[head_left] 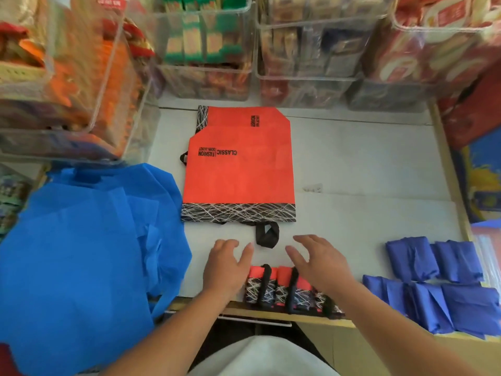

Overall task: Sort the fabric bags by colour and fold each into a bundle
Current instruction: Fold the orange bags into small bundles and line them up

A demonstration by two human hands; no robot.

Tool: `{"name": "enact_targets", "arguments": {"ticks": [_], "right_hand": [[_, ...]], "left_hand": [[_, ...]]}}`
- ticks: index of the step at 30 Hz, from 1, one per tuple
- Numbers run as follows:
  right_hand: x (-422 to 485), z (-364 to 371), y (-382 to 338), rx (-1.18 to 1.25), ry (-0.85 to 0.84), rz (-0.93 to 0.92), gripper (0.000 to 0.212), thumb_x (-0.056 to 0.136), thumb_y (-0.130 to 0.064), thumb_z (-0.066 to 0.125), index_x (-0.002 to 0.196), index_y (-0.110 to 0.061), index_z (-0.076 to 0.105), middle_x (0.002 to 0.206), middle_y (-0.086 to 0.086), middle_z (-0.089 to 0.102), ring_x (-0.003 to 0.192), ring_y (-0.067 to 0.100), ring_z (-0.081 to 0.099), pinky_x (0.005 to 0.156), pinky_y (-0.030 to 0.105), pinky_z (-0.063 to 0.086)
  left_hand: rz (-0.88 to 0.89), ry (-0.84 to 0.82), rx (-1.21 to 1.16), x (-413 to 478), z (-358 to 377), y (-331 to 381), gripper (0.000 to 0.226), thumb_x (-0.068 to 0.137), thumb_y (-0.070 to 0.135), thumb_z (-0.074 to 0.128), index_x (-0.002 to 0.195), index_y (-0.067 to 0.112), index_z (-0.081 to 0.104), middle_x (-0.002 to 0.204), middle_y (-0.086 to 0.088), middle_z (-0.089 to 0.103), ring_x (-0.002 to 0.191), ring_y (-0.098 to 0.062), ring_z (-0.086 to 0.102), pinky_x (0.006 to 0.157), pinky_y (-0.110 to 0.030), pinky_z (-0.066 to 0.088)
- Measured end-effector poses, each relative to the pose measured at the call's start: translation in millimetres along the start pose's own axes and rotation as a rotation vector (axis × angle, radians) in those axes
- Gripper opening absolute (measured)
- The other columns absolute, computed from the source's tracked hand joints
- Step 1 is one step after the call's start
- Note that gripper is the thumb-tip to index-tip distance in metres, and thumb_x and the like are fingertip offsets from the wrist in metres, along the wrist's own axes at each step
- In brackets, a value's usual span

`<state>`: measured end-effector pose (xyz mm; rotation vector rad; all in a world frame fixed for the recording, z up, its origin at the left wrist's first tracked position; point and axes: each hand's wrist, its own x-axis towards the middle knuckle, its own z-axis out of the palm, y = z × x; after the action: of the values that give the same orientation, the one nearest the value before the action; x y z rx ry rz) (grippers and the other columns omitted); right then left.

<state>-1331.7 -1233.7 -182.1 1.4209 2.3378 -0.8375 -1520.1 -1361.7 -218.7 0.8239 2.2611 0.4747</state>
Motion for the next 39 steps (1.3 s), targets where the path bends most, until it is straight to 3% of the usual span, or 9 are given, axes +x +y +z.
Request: {"name": "enact_targets", "arguments": {"ticks": [5, 9, 16, 19, 22, 28, 32, 36, 39], "right_hand": [[54, -13, -30, 0.253, 0.034, 0.048, 0.048, 0.101, -0.053, 0.052, 0.14, -0.026, 0.059, 0.141, -0.005, 0.06, 0.127, 0.018, 0.058, 0.101, 0.03, 0.044], [99, -5, -41, 0.336, 0.044, 0.141, 0.038, 0.097, -0.046, 0.06, 0.128, -0.023, 0.065, 0.124, 0.003, 0.066, 0.116, 0.026, 0.062, 0.097, 0.036, 0.049], [135, -12, -46, 0.576, 0.179, 0.384, 0.045, 0.092, -0.03, 0.07, 0.134, -0.016, 0.058, 0.106, 0.005, 0.068, 0.091, 0.023, 0.067, 0.081, 0.039, 0.055], [138, -21, -41, 0.684, 0.257, 0.43, 0.044, 0.091, -0.024, 0.07, 0.132, -0.015, 0.057, 0.094, 0.002, 0.066, 0.082, 0.018, 0.066, 0.074, 0.039, 0.055], [132, -32, -32, 0.781, 0.295, 0.418, 0.048, 0.092, -0.016, 0.07, 0.137, -0.019, 0.053, 0.099, 0.0, 0.065, 0.084, 0.018, 0.068, 0.066, 0.034, 0.054], [108, -61, -1, 0.778, 0.413, 0.327, 0.049, 0.093, -0.008, 0.067, 0.138, -0.019, 0.056, 0.11, 0.004, 0.07, 0.092, 0.019, 0.069, 0.08, 0.04, 0.056], [101, -84, 14, 0.33, 0.539, 0.091, 0.051, 0.096, -0.029, 0.068, 0.145, -0.023, 0.055, 0.149, 0.006, 0.053, 0.138, 0.027, 0.047, 0.115, 0.045, 0.04], [89, -79, -1, 0.253, 0.232, -0.046, 0.048, 0.1, -0.044, 0.059, 0.145, -0.026, 0.057, 0.152, 0.005, 0.052, 0.138, 0.025, 0.048, 0.116, 0.036, 0.033], [85, -45, -4, 0.08, 0.087, 0.022, 0.06, 0.101, -0.057, 0.05, 0.157, -0.037, 0.037, 0.167, 0.013, 0.027, 0.152, 0.033, 0.026, 0.122, 0.044, 0.022]], "left_hand": [[0.092, 0.17, 0.172, 80, -47, -25, 0.053, 0.092, 0.056, 0.059, 0.125, 0.015, 0.065, 0.137, -0.011, 0.053, 0.128, -0.034, 0.048, 0.105, -0.046, 0.046], [-0.031, 0.087, 0.29, 125, -67, -51, 0.074, 0.087, 0.062, 0.066, 0.142, 0.016, 0.051, 0.152, -0.018, 0.04, 0.14, -0.038, 0.037, 0.115, -0.046, 0.037], [-0.049, 0.206, 0.039, 138, -71, -52, 0.072, 0.08, 0.043, 0.082, 0.14, 0.015, 0.053, 0.128, -0.009, 0.05, 0.116, -0.031, 0.052, 0.099, -0.041, 0.047], [-0.02, 0.203, -0.159, 140, -75, -42, 0.05, 0.087, 0.019, 0.077, 0.133, 0.017, 0.058, 0.124, -0.004, 0.056, 0.108, -0.021, 0.058, 0.089, -0.03, 0.045], [0.021, 0.122, -0.285, 139, -80, -28, 0.034, 0.093, 0.015, 0.07, 0.127, 0.02, 0.064, 0.126, 0.002, 0.065, 0.107, -0.016, 0.062, 0.091, -0.025, 0.043], [0.093, -0.097, -0.261, 106, -87, -8, 0.045, 0.095, 0.033, 0.071, 0.138, 0.027, 0.059, 0.128, 0.018, 0.059, 0.121, -0.002, 0.053, 0.102, -0.019, 0.039], [-0.017, -0.216, -0.451, 65, -68, 30, 0.033, 0.101, 0.031, 0.063, 0.133, 0.029, 0.059, 0.099, 0.015, 0.066, 0.079, -0.002, 0.058, 0.078, -0.028, 0.051], [-0.003, -0.671, -0.5, 27, -31, 75, 0.032, 0.106, 0.033, 0.056, 0.137, 0.032, 0.052, 0.122, 0.0, 0.07, 0.093, -0.014, 0.072, 0.069, -0.022, 0.052], [0.067, -0.584, -0.449, 32, -9, 79, 0.03, 0.105, 0.023, 0.059, 0.134, 0.018, 0.062, 0.108, -0.002, 0.073, 0.078, -0.002, 0.069, 0.065, -0.015, 0.049]]}}
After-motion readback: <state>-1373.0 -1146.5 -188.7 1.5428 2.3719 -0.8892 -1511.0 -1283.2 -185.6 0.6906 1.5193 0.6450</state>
